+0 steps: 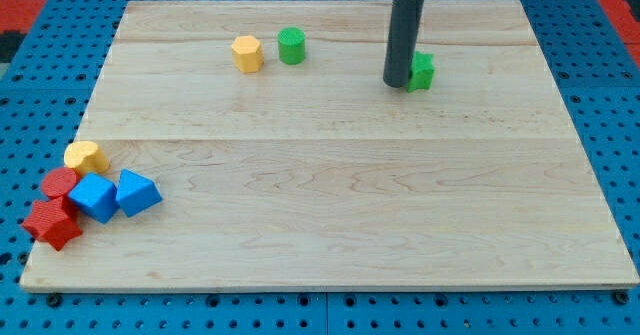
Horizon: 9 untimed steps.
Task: Place the green star diagonally to the bottom right of the green circle
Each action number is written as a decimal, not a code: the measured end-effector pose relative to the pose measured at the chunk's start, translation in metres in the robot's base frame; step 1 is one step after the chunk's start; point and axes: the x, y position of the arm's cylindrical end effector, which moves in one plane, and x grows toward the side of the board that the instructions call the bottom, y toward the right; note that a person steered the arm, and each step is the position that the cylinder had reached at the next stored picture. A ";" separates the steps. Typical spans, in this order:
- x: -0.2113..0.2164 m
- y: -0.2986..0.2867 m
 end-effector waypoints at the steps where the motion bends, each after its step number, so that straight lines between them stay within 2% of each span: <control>1: -0.023 -0.006; 2: -0.042 0.002; 3: -0.047 0.035; 5: 0.029 0.097; 6: 0.066 0.079; 8: 0.181 0.064; 9: 0.170 0.054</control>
